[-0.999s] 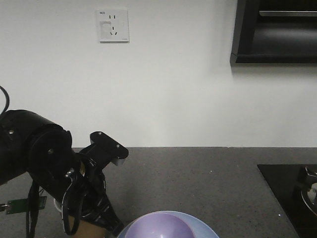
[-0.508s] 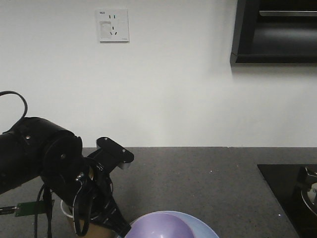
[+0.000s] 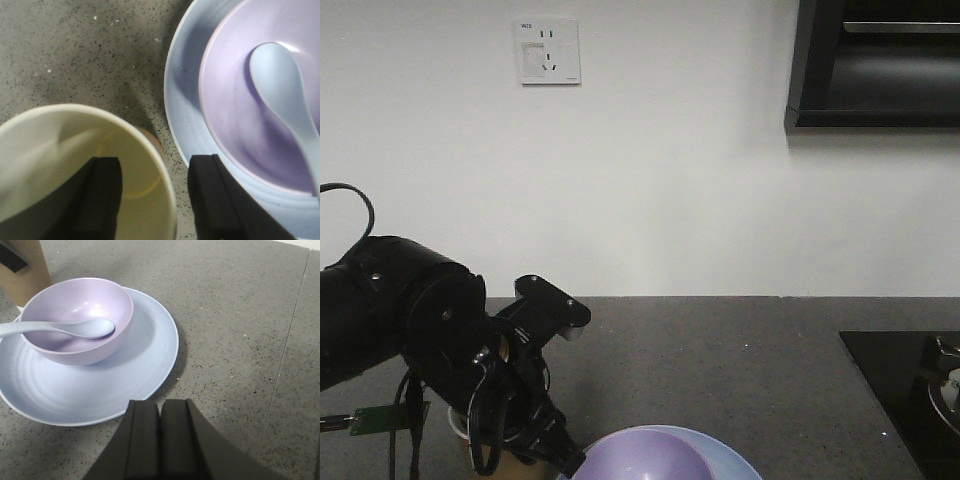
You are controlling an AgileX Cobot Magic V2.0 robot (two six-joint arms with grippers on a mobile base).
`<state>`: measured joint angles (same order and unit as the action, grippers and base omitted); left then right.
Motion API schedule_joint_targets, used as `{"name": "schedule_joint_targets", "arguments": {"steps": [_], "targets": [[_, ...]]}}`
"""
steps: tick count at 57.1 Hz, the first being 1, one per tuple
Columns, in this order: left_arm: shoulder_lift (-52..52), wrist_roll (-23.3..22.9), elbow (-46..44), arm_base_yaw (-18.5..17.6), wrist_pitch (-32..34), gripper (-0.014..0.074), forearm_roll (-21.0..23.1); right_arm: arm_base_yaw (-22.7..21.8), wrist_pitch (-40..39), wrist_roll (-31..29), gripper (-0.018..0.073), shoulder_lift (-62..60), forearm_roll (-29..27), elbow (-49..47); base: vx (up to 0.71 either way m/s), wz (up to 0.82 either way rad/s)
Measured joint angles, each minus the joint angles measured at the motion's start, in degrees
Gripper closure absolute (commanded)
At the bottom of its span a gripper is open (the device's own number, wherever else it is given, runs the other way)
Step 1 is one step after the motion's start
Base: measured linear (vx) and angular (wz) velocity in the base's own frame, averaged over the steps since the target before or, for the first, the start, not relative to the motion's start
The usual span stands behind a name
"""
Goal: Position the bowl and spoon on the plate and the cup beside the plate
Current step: 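Carry the cup with the left gripper and set it beside the plate, then open the left gripper and raise it away from the cup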
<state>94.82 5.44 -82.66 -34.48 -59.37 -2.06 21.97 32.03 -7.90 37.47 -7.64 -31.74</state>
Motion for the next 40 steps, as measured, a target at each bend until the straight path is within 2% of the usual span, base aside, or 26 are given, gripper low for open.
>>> {"name": "schedule_joint_targets", "arguments": {"steps": [16, 22, 28, 35, 40], "targets": [[-4.67, 0.0, 0.0, 0.0, 0.71, 0.0148, -0.23, 0.0, 0.0, 0.0, 0.0568, 0.0, 0.0, 0.0, 0.0, 0.0], [-8.57, 0.0, 0.0, 0.0, 0.76, 0.0186, -0.29, 0.0, -0.26, 0.0, 0.0568, 0.0, 0.0, 0.0, 0.0, 0.0], [-12.73, 0.0, 0.0, 0.0, 0.84, 0.032, -0.29, 0.0, -1.4, 0.0, 0.0568, 0.0, 0.0, 0.0, 0.0, 0.0], [-19.43, 0.53, 0.06, 0.0, 2.27, 0.0596, -0.35, 0.0, -3.09, 0.0, 0.0568, 0.0, 0.0, 0.0, 0.0, 0.0], [-25.12, 1.38, 0.97, 0.0, 5.3, 0.0605, -0.35, 0.0, -3.59, 0.0, 0.0568, 0.0, -0.05, 0.0, 0.0, 0.0]]}}
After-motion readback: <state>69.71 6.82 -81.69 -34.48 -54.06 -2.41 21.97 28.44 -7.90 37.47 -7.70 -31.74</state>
